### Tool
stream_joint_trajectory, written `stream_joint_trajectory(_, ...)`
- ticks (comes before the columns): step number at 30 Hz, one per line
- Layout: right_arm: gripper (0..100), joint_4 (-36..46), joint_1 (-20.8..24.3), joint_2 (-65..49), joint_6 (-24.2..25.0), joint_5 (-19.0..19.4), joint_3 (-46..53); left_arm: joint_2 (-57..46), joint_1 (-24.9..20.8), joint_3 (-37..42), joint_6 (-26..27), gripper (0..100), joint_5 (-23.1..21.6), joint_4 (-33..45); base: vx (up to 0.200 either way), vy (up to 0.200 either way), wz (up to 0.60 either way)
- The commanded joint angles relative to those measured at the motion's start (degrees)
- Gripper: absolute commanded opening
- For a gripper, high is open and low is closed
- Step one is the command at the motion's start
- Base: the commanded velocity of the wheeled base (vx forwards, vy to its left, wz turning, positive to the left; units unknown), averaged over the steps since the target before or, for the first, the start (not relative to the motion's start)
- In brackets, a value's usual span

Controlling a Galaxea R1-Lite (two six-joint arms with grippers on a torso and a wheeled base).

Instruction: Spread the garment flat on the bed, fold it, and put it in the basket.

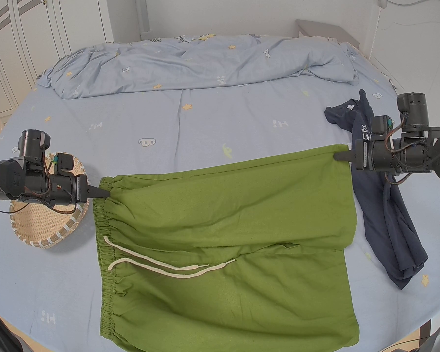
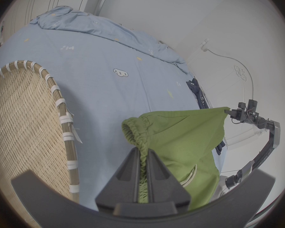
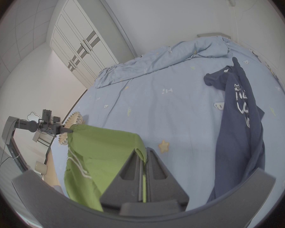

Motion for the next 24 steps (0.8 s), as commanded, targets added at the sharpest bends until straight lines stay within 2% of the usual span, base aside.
stream_joint_trajectory(1, 0, -2.43, -0.79, 10.1, -0.71, -0.16, -7.02, 0.68, 0.51, 0.03, 0.0, 0, 0.35, -1.57, 0.0, 0.0, 0.0)
stream_joint_trajectory(10, 0, -2.17, -0.96, 18.8, -2.73, -1.3, -17.74, 2.88, 1.83, -0.15, 0.0, 0, 0.61, -5.09, 0.0, 0.0, 0.0)
stream_joint_trajectory(11, 0, -2.26, -0.96, 20.38, -2.9, -2.71, -19.24, 3.15, 1.92, -0.41, 0.0, 0, 0.87, -5.26, 0.0, 0.0, 0.0)
stream_joint_trajectory(12, 0, -2.43, -0.79, 22.75, -3.34, -6.05, -21.52, 3.94, 1.92, -1.38, 0.0, 0, 1.58, -5.35, 0.0, 0.0, 0.0)
stream_joint_trajectory(14, 0, -2.43, -0.52, 24.69, -4.22, -7.98, -23.46, 4.99, 1.83, -2.08, 0.0, 0, 2.81, -5.35, 0.0, 0.0, 0.0)
stream_joint_trajectory(18, 0, -2.43, -0.35, 25.92, -4.31, -8.16, -24.69, 6.22, 1.74, -2.61, 0.17, 0, 5.01, -5.88, 0.0, 0.0, 0.0)
stream_joint_trajectory(24, 0, -1.73, -0.61, 29.17, -4.31, -8.07, -30.22, 6.84, 1.39, -2.61, 0.09, 0, 5.45, -6.85, 0.0, 0.0, 0.0)
